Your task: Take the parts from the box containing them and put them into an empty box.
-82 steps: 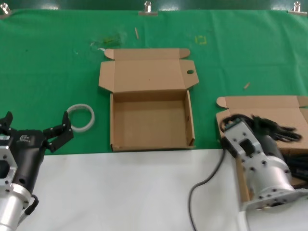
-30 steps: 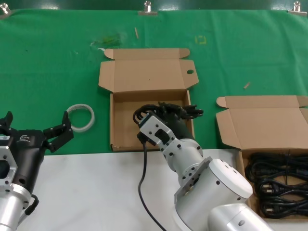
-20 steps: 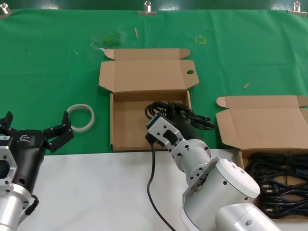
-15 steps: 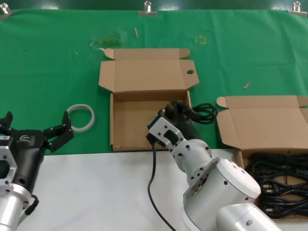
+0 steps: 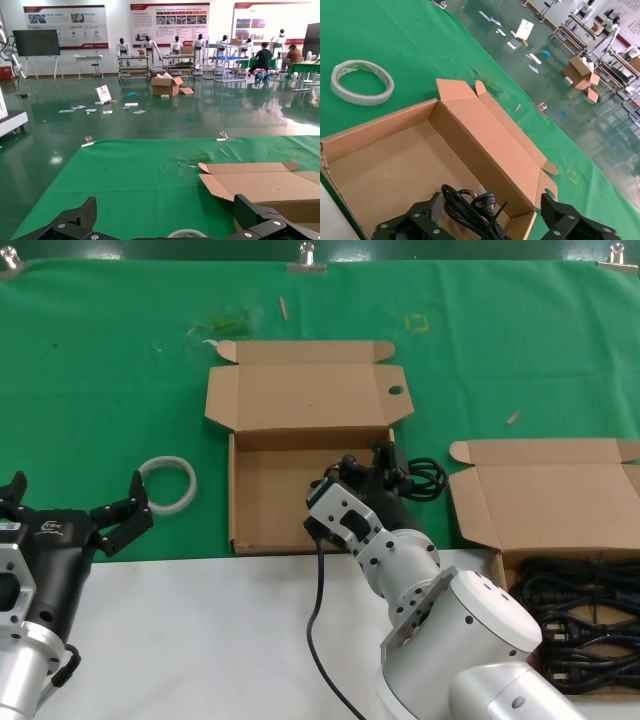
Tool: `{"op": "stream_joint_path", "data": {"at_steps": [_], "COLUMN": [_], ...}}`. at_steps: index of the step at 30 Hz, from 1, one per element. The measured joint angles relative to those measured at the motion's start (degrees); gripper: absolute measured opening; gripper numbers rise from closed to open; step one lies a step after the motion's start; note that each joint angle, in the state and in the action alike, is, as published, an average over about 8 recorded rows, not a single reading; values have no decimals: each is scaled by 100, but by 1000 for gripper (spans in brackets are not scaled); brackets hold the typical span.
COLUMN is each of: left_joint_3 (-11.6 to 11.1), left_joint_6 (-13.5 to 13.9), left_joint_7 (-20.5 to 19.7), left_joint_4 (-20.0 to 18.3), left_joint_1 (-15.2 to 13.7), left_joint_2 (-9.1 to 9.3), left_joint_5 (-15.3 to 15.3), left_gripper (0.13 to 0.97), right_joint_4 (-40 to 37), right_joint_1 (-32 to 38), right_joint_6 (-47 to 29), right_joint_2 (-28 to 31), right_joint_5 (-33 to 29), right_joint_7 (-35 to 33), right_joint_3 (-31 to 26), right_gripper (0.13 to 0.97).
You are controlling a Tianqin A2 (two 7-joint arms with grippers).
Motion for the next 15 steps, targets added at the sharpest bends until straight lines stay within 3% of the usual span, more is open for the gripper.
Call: {"op": "stream_joint_path", "data": {"at_steps": [4, 12, 15], "left_joint_3": [0, 0, 0], "left_joint_6": [0, 0, 0], "left_joint_7": [0, 0, 0], "left_joint_4": [0, 0, 0], "left_joint_1": [0, 0, 0], "left_joint_2": [0, 0, 0], "left_joint_5": [0, 0, 0], "left_gripper": [965, 965, 965], "right_joint_4": [0, 0, 0], "right_joint_1": [0, 0, 0], "right_joint_6": [0, 0, 0], "right_joint_2": [0, 0, 0], "right_joint_5": [0, 0, 0], "right_joint_7": [0, 0, 0], "right_joint_3": [0, 0, 0], "right_gripper": [598, 785, 816]}}
